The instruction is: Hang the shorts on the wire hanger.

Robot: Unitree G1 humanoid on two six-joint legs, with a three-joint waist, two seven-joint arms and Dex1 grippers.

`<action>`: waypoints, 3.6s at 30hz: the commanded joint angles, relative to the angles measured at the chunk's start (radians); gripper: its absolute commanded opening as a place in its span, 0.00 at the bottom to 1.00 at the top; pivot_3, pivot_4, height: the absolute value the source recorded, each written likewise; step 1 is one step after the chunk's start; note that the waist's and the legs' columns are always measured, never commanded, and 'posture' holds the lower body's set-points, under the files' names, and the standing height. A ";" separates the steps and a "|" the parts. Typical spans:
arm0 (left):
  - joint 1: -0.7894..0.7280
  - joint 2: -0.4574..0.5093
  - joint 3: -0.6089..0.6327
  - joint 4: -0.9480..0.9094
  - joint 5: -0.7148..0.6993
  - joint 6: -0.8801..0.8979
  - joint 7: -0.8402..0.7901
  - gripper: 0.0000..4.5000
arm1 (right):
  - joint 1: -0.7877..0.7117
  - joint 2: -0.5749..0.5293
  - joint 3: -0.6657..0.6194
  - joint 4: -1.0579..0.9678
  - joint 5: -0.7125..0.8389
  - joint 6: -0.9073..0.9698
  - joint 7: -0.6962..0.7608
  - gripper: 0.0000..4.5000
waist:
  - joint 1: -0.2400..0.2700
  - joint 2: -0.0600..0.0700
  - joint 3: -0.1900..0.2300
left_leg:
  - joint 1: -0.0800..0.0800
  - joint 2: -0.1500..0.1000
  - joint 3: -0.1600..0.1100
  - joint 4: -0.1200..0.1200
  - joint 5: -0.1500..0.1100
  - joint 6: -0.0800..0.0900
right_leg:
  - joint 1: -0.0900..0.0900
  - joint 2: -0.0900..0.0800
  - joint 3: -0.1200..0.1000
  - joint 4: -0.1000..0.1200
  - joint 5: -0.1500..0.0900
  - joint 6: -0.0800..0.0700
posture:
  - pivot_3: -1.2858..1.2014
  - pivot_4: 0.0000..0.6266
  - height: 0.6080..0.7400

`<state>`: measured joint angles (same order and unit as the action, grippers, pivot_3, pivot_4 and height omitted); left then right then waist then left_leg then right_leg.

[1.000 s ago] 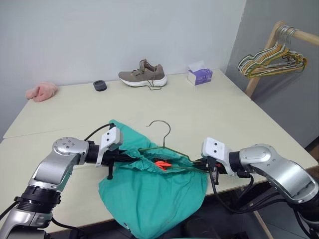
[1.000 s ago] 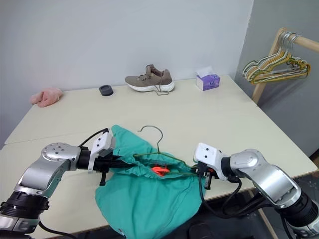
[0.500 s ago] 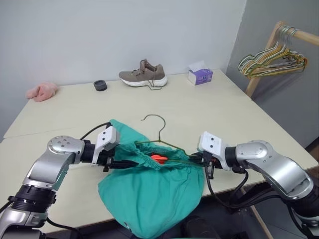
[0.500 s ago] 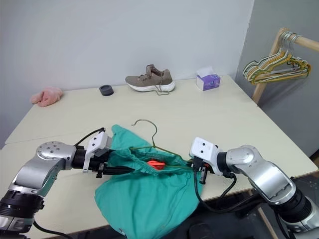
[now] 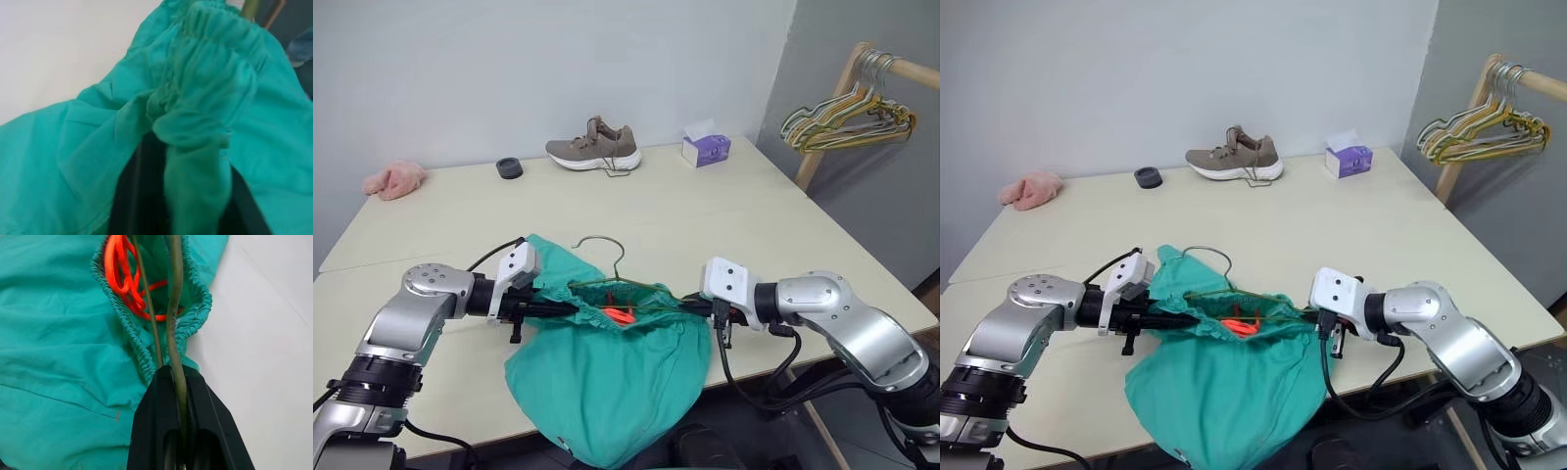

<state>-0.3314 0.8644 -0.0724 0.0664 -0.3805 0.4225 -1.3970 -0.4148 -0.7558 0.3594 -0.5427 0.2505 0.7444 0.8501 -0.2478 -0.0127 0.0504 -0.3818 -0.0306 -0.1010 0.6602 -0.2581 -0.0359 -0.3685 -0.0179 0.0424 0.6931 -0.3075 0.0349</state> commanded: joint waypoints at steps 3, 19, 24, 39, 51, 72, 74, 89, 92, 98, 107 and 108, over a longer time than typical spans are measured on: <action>-0.009 -0.026 0.019 -0.069 -0.036 0.017 0.015 0.01 | -0.009 0.018 -0.001 -0.029 0.002 -0.064 0.029 0.00 | 0.000 0.000 0.000 | 0.000 0.000 0.000 0.000 0.000 0.000 | 0.000 0.000 0.000 0.000 0.000 0.000 | 0.41 0.00 1.00; -0.016 -0.019 0.005 -0.046 0.011 -0.019 0.017 0.00 | 0.012 -0.211 -0.169 0.100 0.039 -0.152 0.246 0.77 | 0.000 0.000 0.000 | 0.000 -0.001 0.000 0.000 0.000 0.000 | 0.000 -0.001 0.000 0.000 0.000 0.000 | 0.40 0.00 1.00; -0.030 -0.033 0.018 -0.039 -0.009 0.004 0.036 0.00 | 0.115 -0.167 -0.224 0.034 0.150 -0.037 0.204 0.99 | -0.001 -0.001 0.000 | 0.000 0.000 -0.001 0.000 0.000 0.000 | 0.001 0.000 -0.001 0.000 0.000 0.000 | 0.40 0.00 1.00; -0.052 -0.051 0.064 -0.029 -0.055 0.057 0.097 0.00 | 0.254 0.209 -0.148 0.096 0.096 0.063 -0.169 0.99 | 0.003 -0.001 -0.001 | 0.000 -0.001 0.000 0.000 0.000 0.000 | 0.000 0.000 0.000 0.001 0.000 0.000 | 0.41 0.00 1.00; -0.027 -0.058 0.086 -0.055 -0.084 0.079 0.132 0.00 | 0.281 0.309 -0.115 0.184 0.069 0.067 -0.251 0.71 | 0.003 -0.001 -0.001 | 0.000 -0.001 -0.001 0.000 0.000 0.000 | 0.000 0.000 0.000 0.001 0.000 0.000 | 0.41 0.00 1.00; -0.031 0.087 0.106 -0.008 -0.103 0.086 -0.001 0.00 | 0.281 0.144 -0.295 0.188 0.150 0.029 -0.144 0.00 | 0.003 0.000 0.000 | 0.000 -0.001 0.000 0.000 0.000 0.000 | 0.000 0.000 0.000 0.001 0.000 0.000 | 0.41 0.00 1.00; -0.049 0.098 0.097 0.027 -0.067 0.041 -0.005 0.00 | 0.278 0.125 -0.293 0.189 0.156 0.027 -0.131 0.00 | 0.004 0.000 0.000 | 0.000 -0.001 0.000 0.000 0.000 0.000 | 0.000 0.000 0.000 0.001 0.000 0.000 | 0.41 0.00 1.00; -0.109 0.137 0.028 0.229 0.121 -0.260 0.005 0.00 | 0.325 -0.026 -0.281 0.094 0.185 0.017 -0.045 0.00 | 0.022 0.000 0.000 | 0.000 -0.001 0.000 0.000 0.000 0.000 | 0.000 0.000 0.000 0.001 0.000 0.000 | 0.41 0.00 1.00; -0.125 0.129 0.018 0.263 0.146 -0.311 0.033 0.00 | 0.326 -0.055 -0.274 0.051 0.192 0.021 -0.033 0.00 | 0.029 0.000 0.000 | 0.000 -0.001 0.000 0.000 0.000 0.000 | 0.000 0.000 0.000 0.001 0.000 0.000 | 0.41 0.00 1.00; -0.122 0.138 -0.021 0.271 0.207 -0.418 0.048 0.00 | 0.281 -0.089 -0.245 0.002 0.187 0.040 -0.027 0.00 | 0.028 0.000 0.000 | 0.000 0.000 0.000 0.000 0.000 0.000 | 0.000 0.000 0.000 0.001 0.000 0.000 | 0.41 0.00 1.00; -0.155 0.131 -0.042 0.314 0.307 -0.580 0.144 0.00 | 0.292 -0.174 -0.125 -0.068 0.183 0.034 0.043 0.00 | 0.035 0.000 0.000 | 0.000 0.000 0.000 0.000 0.000 0.000 | 0.000 0.000 0.000 0.000 0.000 0.000 | 0.41 0.00 1.00; -0.163 0.125 -0.045 0.312 0.317 -0.595 0.156 0.00 | 0.268 -0.156 -0.120 -0.068 0.189 0.046 0.029 0.00 | 0.035 0.000 0.000 | 0.000 0.000 0.000 0.000 0.000 0.000 | 0.000 0.000 0.000 0.000 0.000 0.000 | 0.42 0.00 1.00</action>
<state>-0.4598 0.9378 -0.1660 0.3035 -0.1414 -0.1679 -1.3079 -0.1346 -0.8907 0.2592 -0.6177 0.4568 0.7520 0.8806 -0.2132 -0.0130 0.0502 -0.3818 -0.0309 -0.1011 0.6603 -0.2581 -0.0358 -0.3685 -0.0180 0.0421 0.6936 -0.3076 0.0350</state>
